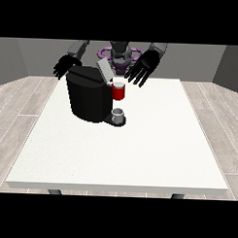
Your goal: Insert the coffee pod into the coffee machine and close the lid
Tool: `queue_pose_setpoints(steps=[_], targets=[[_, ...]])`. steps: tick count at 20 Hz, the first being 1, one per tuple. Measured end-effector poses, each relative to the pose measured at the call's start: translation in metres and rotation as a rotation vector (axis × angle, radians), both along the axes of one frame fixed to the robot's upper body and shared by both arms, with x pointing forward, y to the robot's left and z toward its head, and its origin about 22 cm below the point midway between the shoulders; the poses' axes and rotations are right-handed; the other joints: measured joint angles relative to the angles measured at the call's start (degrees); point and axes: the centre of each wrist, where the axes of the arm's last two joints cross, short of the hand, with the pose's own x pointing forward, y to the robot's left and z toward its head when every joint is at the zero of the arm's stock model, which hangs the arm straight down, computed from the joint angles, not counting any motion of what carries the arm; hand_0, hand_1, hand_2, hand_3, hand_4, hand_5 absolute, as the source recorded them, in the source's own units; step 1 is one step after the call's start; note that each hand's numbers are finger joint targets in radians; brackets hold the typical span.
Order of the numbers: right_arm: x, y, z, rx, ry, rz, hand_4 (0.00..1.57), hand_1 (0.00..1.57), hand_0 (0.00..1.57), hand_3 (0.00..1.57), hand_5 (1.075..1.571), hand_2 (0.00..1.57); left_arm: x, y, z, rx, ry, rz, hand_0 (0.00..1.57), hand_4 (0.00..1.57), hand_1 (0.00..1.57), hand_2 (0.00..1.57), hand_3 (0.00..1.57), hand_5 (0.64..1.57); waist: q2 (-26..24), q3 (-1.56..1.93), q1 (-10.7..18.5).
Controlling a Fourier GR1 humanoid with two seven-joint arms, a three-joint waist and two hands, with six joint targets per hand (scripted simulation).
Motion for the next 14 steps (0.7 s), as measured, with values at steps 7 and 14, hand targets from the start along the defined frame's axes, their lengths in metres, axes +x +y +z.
queue_pose_setpoints(steps=[7,14], targets=[[-0.021,-0.019,-0.025,0.015,0.071,-0.052,0.45,0.00,0.00,0.00,1.571,0.00,-0.008,-0.005,-0.054,-0.271,0.093,0.004,0.00,0.25,0.00,0.00,0.00,1.571,-7.13,-0.03,3.50],[-0.043,-0.040,-0.040,-0.036,0.133,-0.059,0.35,0.00,0.00,0.00,1.571,0.00,-0.034,-0.009,-0.137,-0.650,0.237,0.012,0.00,0.00,0.00,0.00,0.00,1.571,-16.35,-0.05,9.30]])
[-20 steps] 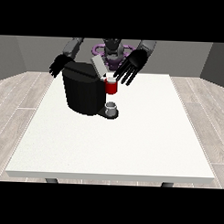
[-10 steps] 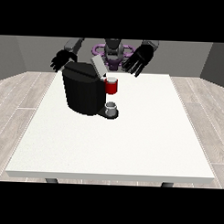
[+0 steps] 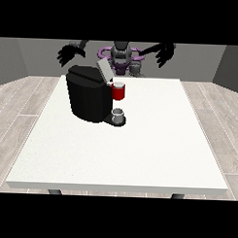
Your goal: Insert the coffee pod into the coffee machine and close the lid
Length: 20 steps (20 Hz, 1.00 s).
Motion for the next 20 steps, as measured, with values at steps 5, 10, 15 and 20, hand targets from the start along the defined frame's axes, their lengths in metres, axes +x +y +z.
queue_pose_setpoints(steps=[5,10,15,20], targets=[[0.003,-0.007,0.017,-0.015,-0.012,0.076,0.00,0.00,0.00,0.00,1.571,0.00,-0.023,0.006,-0.043,-0.155,0.082,0.037,0.00,0.21,0.00,0.00,0.00,1.571,-4.58,0.01,2.65],[0.017,-0.009,0.046,-0.034,-0.060,0.134,0.00,0.00,0.00,0.00,1.571,0.00,-0.040,0.007,-0.066,-0.251,0.126,0.056,0.00,0.00,0.00,0.00,0.00,1.571,-6.00,0.01,5.54],[0.030,0.002,0.065,-0.055,-0.075,0.192,0.00,0.00,0.00,0.00,1.571,0.00,-0.055,-0.002,-0.084,-0.334,0.153,0.049,0.00,0.14,0.00,0.00,0.00,1.571,-6.02,0.01,8.46],[0.035,0.002,0.066,-0.098,-0.082,0.233,0.16,0.00,0.00,0.00,1.571,0.00,-0.070,-0.008,-0.092,-0.393,0.158,0.041,0.00,0.00,0.00,0.00,0.00,1.571,-5.21,0.04,11.14]])
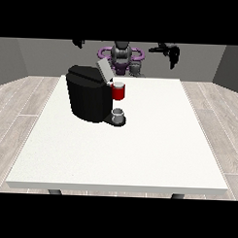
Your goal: Insert the coffee pod into the coffee machine and close the lid
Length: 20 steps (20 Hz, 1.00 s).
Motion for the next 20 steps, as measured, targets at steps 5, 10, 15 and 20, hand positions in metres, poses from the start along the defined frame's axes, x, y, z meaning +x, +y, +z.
queue_pose_setpoints(steps=[5,10,15,20], targets=[[0.005,0.010,-0.007,-0.017,-0.007,0.036,0.00,0.00,0.00,0.00,1.571,0.00,-0.010,-0.003,0.008,-0.020,-0.032,-0.001,0.00,0.10,0.00,0.00,0.00,1.571,1.80,0.01,0.88],[0.021,0.007,0.000,0.012,-0.001,0.034,0.00,0.00,0.00,0.00,1.571,0.00,-0.024,-0.006,0.012,-0.038,-0.052,0.008,0.00,0.00,0.00,0.00,0.00,1.571,4.11,0.02,2.10],[0.035,0.002,0.005,0.036,-0.013,0.046,0.00,0.00,0.00,0.00,1.571,0.00,-0.032,0.007,0.023,-0.055,-0.090,0.042,0.00,0.00,0.00,0.00,0.00,1.571,7.79,0.01,1.64],[0.048,0.007,0.006,0.027,-0.022,0.064,0.00,0.00,0.00,0.00,1.571,0.00,-0.042,0.013,0.033,-0.042,-0.112,0.051,0.00,0.00,0.00,0.00,0.00,1.571,10.06,0.01,1.17]])
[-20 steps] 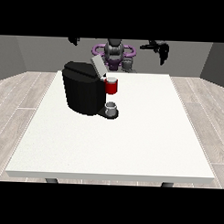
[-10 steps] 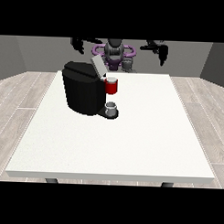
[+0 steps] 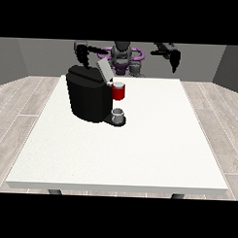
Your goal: Insert the coffee pod into the coffee machine and close the lid
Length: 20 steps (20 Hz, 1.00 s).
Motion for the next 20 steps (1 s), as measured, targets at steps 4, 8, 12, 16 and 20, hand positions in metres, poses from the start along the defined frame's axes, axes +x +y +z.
queue_pose_setpoints(steps=[4,8,12,16,20], targets=[[0.008,0.015,0.001,-0.012,0.005,0.017,0.00,0.00,0.00,0.00,1.571,0.00,-0.006,0.000,0.007,0.010,-0.002,0.019,0.00,0.00,0.00,0.00,0.00,1.571,0.98,0.01,-0.70],[0.018,0.022,0.006,-0.045,-0.027,0.034,0.00,0.00,0.00,0.00,1.571,0.00,-0.010,0.005,0.014,0.016,-0.033,0.021,0.00,0.00,0.00,0.00,0.00,1.571,2.56,-0.05,-0.76],[0.027,0.023,0.015,-0.051,-0.039,0.055,0.00,0.00,0.00,0.00,1.571,0.00,-0.009,0.009,0.022,0.006,-0.044,0.047,0.00,0.00,0.00,0.00,0.00,1.571,3.59,-0.05,-1.33],[0.031,0.027,0.016,-0.058,-0.069,0.062,0.00,0.00,0.00,0.00,1.571,0.00,-0.009,0.009,0.029,0.012,-0.064,0.054,0.00,0.00,0.00,0.00,0.00,1.571,4.31,-0.26,-1.46],[0.035,0.034,0.024,-0.073,-0.091,0.081,0.00,0.00,0.00,0.00,1.571,0.00,-0.008,0.012,0.028,0.030,-0.080,0.066,0.00,0.00,0.00,0.00,0.00,1.571,5.41,-0.37,-1.86]])
